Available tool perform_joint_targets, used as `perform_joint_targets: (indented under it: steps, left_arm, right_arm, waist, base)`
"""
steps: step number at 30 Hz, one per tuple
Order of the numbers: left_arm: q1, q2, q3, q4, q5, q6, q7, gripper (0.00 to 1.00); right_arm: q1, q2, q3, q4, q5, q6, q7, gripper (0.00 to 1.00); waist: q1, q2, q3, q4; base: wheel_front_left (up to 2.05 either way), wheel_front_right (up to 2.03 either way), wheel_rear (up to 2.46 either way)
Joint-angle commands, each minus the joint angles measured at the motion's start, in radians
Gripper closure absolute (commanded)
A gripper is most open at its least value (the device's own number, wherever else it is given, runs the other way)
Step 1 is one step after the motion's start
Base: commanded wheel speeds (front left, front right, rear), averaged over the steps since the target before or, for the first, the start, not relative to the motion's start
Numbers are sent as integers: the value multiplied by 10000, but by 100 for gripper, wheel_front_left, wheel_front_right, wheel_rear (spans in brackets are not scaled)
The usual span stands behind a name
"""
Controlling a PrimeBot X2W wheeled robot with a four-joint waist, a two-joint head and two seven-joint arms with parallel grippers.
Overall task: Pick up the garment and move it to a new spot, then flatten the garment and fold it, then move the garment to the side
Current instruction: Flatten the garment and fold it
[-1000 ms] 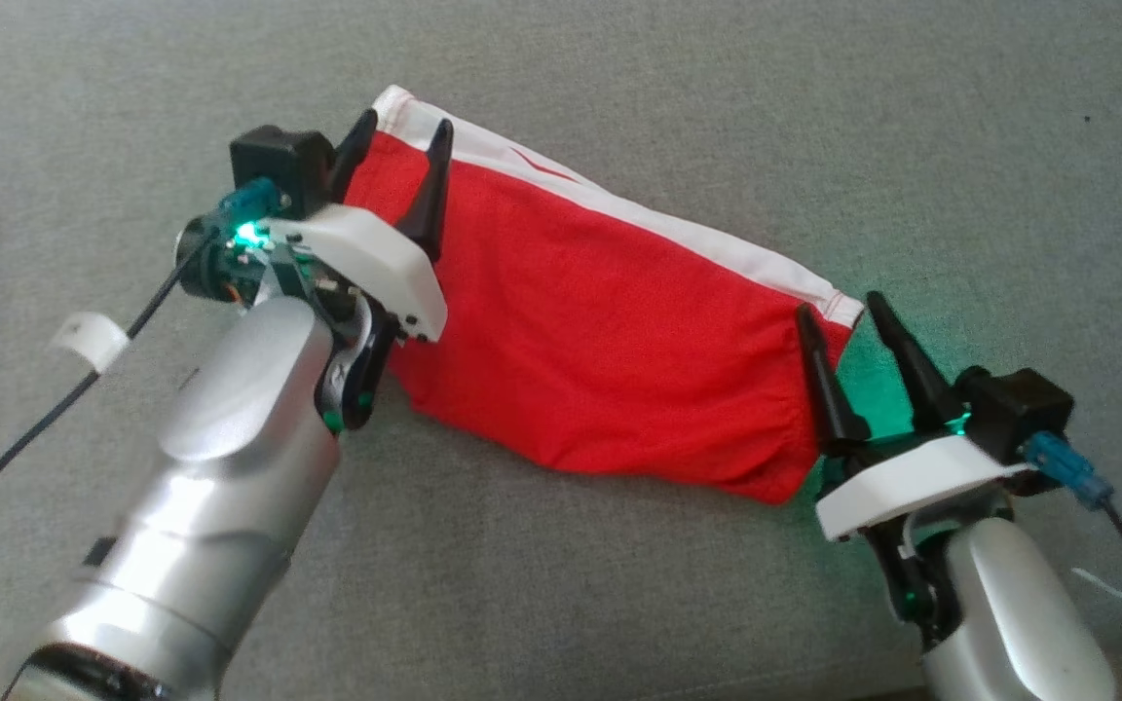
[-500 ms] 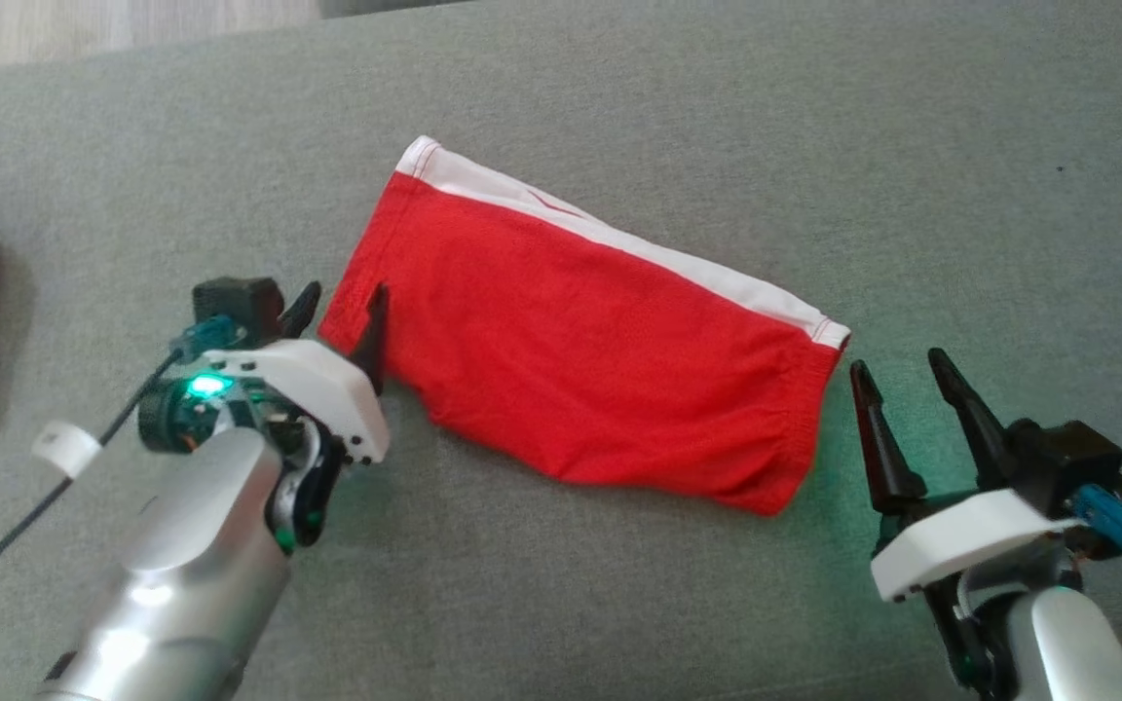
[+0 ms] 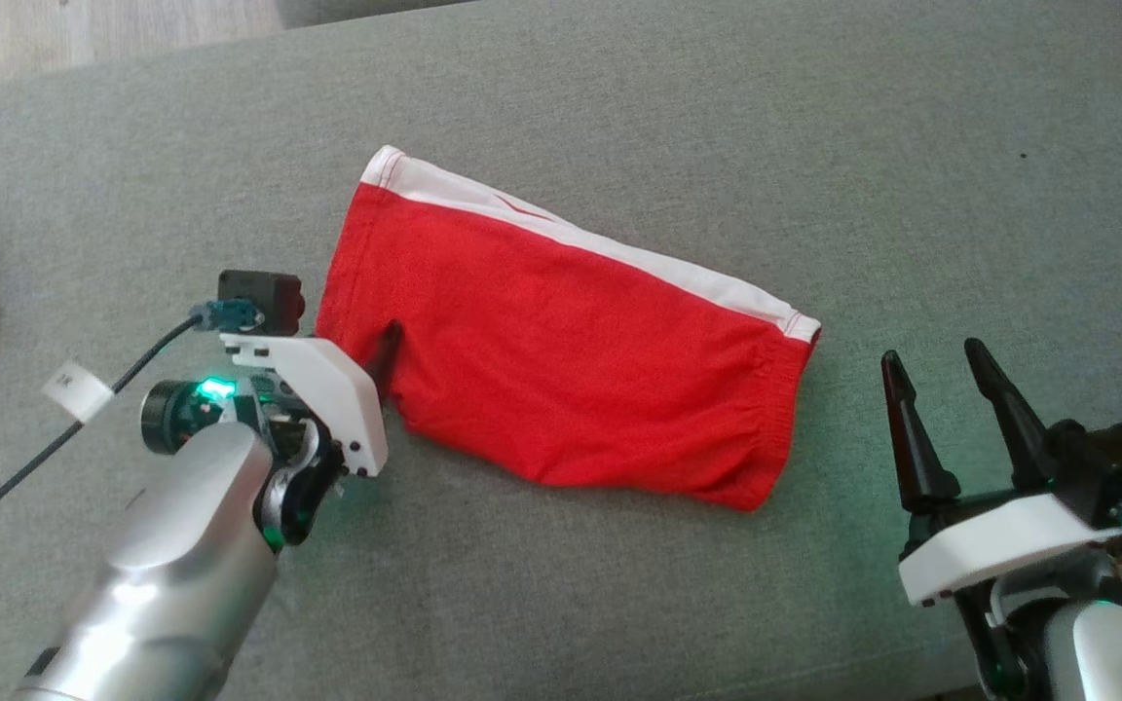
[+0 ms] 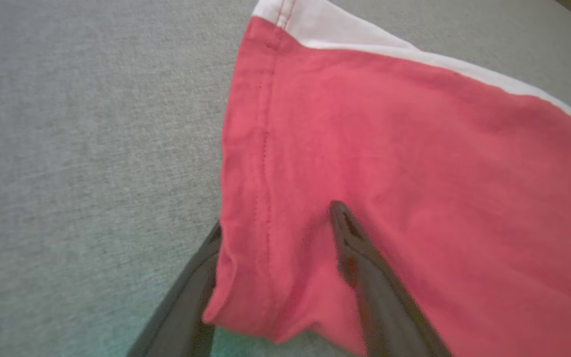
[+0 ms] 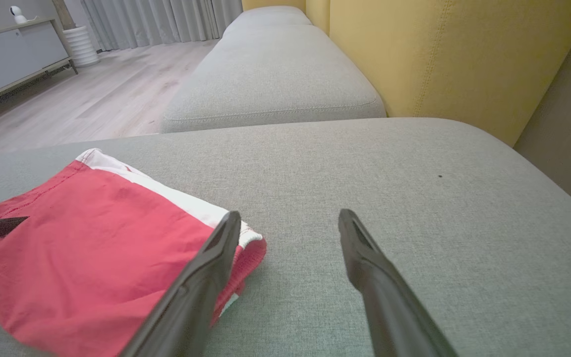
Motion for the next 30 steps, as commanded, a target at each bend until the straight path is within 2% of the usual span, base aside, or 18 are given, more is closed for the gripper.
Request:
perform_joint_targets:
  steps: [1, 2, 3, 4, 11, 19, 27, 30]
  left_arm:
    - [-13, 221, -19, -117, 18, -16, 272, 55]
    - [-15, 201, -39, -155, 29, 18, 286, 69]
    - [-18, 184, -49, -200, 45, 40, 252, 92]
    - [-13, 165, -45, -240, 54, 66, 190, 100]
    - [313, 136, 64, -657, 65, 261, -456, 100]
    - [1877, 277, 452, -1781, -300, 720, -1436, 100]
    - [4126, 506, 972, -3663, -717, 1747, -2338, 100]
    - [4751, 446, 1082, -4213, -935, 2001, -2470, 100]
  right_arm:
    - [-124, -34, 164, -455, -8, -7, -8, 0]
    - [-133, -34, 152, -479, 0, -7, -13, 0]
    - [-139, -34, 146, -502, 3, -7, -23, 0]
    - [-139, -34, 138, -516, 4, -7, -28, 0]
    - [-72, -34, -80, -560, -27, -7, -51, 0]
    - [153, -34, -524, -495, -102, -7, 90, 0]
    - [372, -34, -903, -500, -205, -7, 403, 0]
    - [441, -33, -995, -494, -218, -7, 498, 0]
  waist:
    - [1, -1, -15, -10]
    - [1, -1, -25, -7]
    - [1, -1, -38, 0]
    - [1, -1, -58, 12]
    - [1, -1, -394, 315]
    - [1, -1, -1123, 976]
    - [1, -1, -1735, 1397]
    - [1, -1, -1845, 1464]
  base:
    - [0, 0, 0]
    - [0, 0, 0]
    - [0, 0, 0]
    - [0, 0, 0]
    - [0, 0, 0]
    - [0, 0, 0]
    - [0, 0, 0]
    - [0, 0, 0]
